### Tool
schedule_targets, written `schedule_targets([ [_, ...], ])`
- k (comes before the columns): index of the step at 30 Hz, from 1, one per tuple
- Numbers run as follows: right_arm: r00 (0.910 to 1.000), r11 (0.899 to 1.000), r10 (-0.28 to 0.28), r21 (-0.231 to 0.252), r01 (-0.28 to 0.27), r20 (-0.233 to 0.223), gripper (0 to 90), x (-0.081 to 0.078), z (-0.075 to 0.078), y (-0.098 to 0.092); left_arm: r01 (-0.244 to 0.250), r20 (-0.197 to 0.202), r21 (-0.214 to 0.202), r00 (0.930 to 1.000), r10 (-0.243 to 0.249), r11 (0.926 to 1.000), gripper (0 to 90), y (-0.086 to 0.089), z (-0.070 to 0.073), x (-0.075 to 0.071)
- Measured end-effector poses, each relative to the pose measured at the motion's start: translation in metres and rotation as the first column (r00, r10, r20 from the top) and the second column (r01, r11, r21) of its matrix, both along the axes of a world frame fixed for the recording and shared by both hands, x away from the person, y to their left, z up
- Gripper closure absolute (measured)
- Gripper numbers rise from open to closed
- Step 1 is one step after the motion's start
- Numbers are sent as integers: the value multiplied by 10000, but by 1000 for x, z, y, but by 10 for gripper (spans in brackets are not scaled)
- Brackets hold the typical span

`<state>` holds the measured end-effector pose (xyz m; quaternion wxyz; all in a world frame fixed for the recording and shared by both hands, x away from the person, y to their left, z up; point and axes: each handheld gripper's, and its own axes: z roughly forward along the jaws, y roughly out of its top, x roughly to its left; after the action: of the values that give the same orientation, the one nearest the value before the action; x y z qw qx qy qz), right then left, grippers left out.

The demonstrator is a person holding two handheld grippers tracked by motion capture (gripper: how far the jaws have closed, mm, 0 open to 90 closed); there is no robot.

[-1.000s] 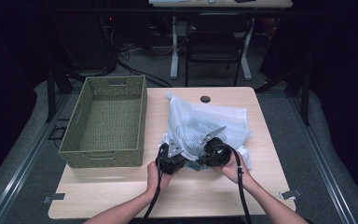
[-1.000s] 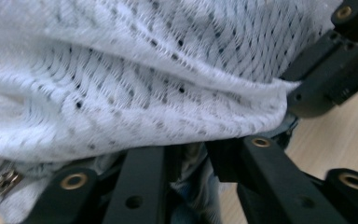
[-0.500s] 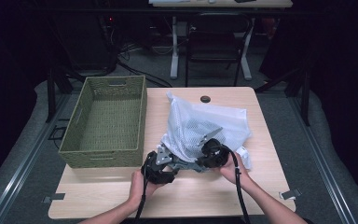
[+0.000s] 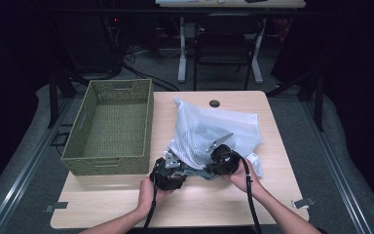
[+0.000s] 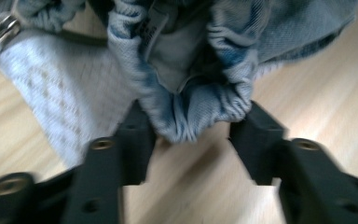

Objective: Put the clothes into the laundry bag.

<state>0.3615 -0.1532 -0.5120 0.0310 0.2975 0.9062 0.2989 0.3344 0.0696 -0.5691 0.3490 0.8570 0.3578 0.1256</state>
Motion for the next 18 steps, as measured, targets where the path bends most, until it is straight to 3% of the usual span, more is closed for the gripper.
schedule_targets([
  [2, 9999, 10000, 66, 64, -67, 97, 882, -1, 3, 0, -22, 79, -442, 10000, 26, 9990, 687, -3, 0, 3],
  [4, 9999, 9997, 51, 236, -55, 153, 882, -1, 6, -1, -100, 86, -767, 9999, 107, 9970, 768, -6, 1, 8],
  [9, 9991, 9977, -58, 676, 30, 417, 882, -4, 18, -3, -347, 23, -1562, 9994, 355, 9871, 792, -15, 5, 16],
  [12, 9984, 9963, -31, 861, -17, 558, 882, -7, 23, -5, -636, -94, -2181, 9980, 631, 9739, 794, -18, 14, 22],
  [14, 9984, 9958, -15, 919, -37, 560, 882, -7, 24, -5, -948, -251, -2632, 9955, 914, 9601, 796, -18, 18, 27],
  [15, 9989, 9958, -34, 921, -10, 470, 882, -7, 23, -6, -1164, -259, -2930, 9932, 1138, 9490, 797, -18, 21, 30],
  [18, 9993, 9975, 70, 704, -95, 355, 882, -5, 19, -7, -1276, -200, -3084, 9916, 1277, 9427, 798, -19, 24, 36],
])
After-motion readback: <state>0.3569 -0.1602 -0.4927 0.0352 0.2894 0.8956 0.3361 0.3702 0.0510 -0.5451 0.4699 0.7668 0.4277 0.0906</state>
